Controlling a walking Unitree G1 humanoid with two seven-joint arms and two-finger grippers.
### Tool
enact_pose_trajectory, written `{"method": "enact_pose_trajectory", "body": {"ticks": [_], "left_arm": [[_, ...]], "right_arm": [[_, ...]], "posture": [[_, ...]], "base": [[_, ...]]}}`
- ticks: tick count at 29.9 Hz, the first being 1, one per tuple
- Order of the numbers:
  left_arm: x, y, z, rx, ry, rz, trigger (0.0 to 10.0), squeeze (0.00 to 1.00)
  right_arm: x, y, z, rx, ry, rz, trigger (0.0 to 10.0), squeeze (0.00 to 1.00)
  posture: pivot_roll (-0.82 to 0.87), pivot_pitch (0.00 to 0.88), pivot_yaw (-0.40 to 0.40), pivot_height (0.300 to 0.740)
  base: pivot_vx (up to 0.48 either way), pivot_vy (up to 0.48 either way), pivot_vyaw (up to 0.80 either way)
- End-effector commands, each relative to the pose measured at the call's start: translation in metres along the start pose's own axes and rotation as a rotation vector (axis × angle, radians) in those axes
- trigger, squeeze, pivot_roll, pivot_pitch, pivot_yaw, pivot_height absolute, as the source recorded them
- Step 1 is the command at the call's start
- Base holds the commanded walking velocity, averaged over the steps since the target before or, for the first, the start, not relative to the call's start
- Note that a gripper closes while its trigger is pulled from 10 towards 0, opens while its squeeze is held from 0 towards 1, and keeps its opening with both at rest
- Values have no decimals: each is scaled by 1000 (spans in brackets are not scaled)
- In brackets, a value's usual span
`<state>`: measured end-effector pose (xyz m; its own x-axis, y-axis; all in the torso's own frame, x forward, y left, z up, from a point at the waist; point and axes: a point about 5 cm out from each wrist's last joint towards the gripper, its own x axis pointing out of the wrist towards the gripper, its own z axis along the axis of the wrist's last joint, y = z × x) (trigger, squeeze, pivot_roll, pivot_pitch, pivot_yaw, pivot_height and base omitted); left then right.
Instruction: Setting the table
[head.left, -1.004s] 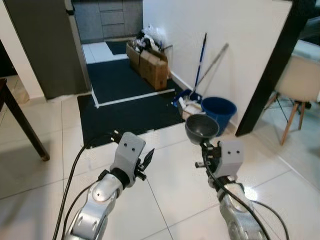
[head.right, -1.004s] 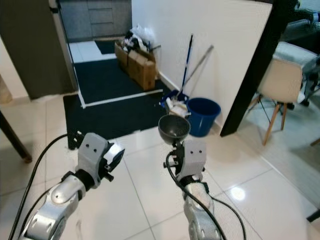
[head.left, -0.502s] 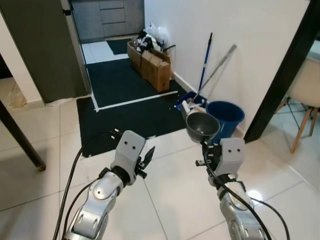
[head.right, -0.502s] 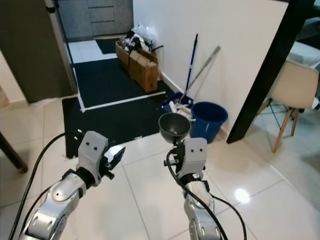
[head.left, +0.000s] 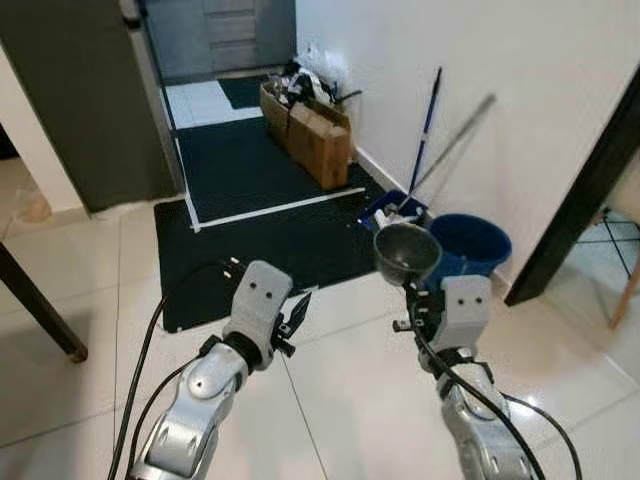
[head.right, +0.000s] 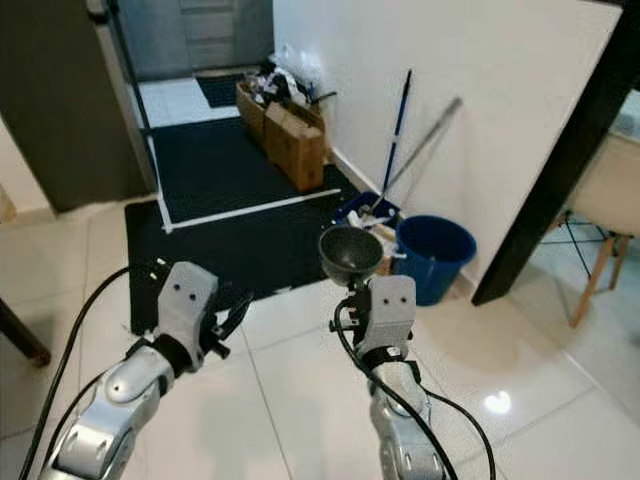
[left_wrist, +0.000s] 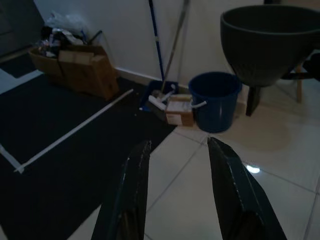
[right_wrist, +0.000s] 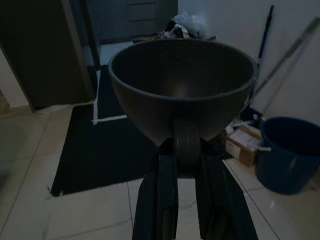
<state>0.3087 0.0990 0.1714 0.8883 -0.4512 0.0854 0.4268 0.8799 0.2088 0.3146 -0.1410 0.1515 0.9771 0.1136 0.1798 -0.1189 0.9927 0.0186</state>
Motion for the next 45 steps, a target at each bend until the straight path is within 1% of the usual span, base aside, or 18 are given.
{"method": "enact_pose_trajectory", "body": {"ticks": [1,45], "left_arm": [[-3,3,-7,-4,27,10,10000,0],[-3,3,-7,-4,27,12,10000,0]], "right_arm": [[-2,3,-2,11,5,5,10000,0],[0,2,-2,-3,2,-11,10000,0]], "posture": [[63,78,92,740],[64,76,92,740]], "base": [[480,0,0],[480,0,0]]}}
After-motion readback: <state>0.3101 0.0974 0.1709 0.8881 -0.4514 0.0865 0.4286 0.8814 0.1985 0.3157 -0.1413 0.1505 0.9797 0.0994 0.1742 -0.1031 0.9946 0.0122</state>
